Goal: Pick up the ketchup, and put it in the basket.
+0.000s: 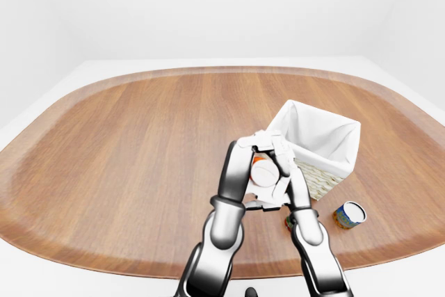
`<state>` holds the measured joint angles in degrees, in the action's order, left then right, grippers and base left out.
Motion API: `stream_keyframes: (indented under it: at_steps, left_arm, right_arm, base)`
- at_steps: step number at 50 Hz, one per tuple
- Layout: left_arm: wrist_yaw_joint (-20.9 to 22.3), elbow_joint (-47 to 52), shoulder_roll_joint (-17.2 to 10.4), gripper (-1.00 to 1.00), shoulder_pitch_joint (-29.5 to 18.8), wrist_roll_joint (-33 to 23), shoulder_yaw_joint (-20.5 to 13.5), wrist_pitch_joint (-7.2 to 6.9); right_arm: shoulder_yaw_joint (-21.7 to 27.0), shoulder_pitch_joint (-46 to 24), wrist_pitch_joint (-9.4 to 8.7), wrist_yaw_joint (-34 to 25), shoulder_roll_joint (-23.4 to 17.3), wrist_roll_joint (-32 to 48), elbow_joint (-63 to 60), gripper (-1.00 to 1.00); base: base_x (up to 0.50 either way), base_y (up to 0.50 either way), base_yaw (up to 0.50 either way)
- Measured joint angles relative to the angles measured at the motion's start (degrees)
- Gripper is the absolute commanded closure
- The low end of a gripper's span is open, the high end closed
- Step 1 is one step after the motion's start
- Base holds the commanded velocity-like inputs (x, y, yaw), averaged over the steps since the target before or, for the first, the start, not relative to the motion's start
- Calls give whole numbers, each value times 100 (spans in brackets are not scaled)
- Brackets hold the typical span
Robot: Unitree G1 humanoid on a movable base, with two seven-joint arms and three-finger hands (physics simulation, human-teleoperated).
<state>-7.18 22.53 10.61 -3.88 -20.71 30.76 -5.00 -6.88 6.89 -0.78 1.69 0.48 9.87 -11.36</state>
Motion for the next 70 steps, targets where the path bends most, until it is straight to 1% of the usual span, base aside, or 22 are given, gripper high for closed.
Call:
stream_keyframes:
  at_steps: [8, 23, 39, 54, 56, 57, 58, 59, 60, 63, 70]
  left_arm:
    - [-81, 95, 71, 100, 50, -97, 349, 0]
    - [-415, 124, 77, 100, 146, -338, 649, 0]
    - [-529, 110, 57, 100, 199, -401, 756, 0]
    - [-464, -37, 79, 100, 171, -365, 707, 0]
    - [-456, -47, 81, 100, 175, -365, 705, 0]
    - [-445, -48, 80, 100, 178, -363, 705, 0]
    - [-427, -46, 79, 98, 181, -358, 703, 0]
    - [-410, -45, 77, 66, 187, -346, 704, 0]
    - [-404, -53, 77, -100, 191, -315, 714, 1]
    - [-407, -58, 76, -100, 199, -230, 725, 0]
    - [-398, -22, 60, -100, 213, -112, 716, 0]
  right_arm:
    - [-7, 6, -12, -9, -1, -6, -30, -100]
    - [28, 71, -23, -10, -22, -11, -124, -100]
    - [36, 113, -28, -12, -33, -29, -120, -100]
    - [59, 129, -48, -11, -43, -47, -62, -100]
    - [64, 131, -20, -18, -50, -49, -40, -20]
    - [68, 139, 10, -32, -56, -53, -28, 100]
    - [72, 153, 39, -48, -63, -53, -24, 100]
    - [79, 164, 63, -52, -67, -62, -19, 100]
    - [80, 171, 85, -61, -70, -64, -22, 100]
    - [63, 189, 150, -135, -74, -35, -17, 100]
    - [45, 197, 239, -337, -71, 143, 6, 100]
  base:
    - [0, 0, 0]
    - [0, 0, 0]
    - [0, 0, 0]
    - [0, 0, 0]
    - [0, 0, 0]
    - [0, 0, 0]
    - [0, 0, 0]
    - [0, 0, 0]
    - [0, 0, 0]
    - [0, 0, 0]
    - [0, 0, 0]
